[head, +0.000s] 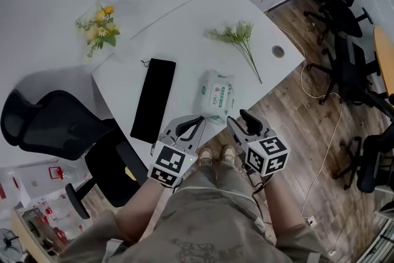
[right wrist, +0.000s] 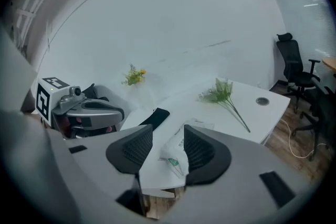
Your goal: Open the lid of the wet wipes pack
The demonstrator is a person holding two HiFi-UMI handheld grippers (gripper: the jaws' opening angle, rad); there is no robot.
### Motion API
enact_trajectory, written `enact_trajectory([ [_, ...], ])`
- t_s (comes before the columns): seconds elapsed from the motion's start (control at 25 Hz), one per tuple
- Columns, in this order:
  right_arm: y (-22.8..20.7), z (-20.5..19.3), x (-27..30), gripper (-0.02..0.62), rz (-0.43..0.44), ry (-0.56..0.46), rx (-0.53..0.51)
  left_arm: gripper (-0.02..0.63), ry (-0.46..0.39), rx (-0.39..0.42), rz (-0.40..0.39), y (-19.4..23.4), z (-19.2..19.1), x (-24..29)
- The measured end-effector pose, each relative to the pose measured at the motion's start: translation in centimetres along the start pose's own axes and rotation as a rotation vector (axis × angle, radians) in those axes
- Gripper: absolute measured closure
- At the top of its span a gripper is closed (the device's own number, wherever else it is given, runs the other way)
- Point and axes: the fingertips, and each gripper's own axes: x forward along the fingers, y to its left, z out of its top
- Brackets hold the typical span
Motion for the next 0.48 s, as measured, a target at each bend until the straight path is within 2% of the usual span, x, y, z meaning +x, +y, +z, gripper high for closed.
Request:
enact_trajectory([
  [0.48, -4.2, -4.1, 7.7, 0.400, 0.061, 0.131, 0.112, 0.589, 0.182, -0.084, -0.017, 1.0, -7.3, 7.3],
])
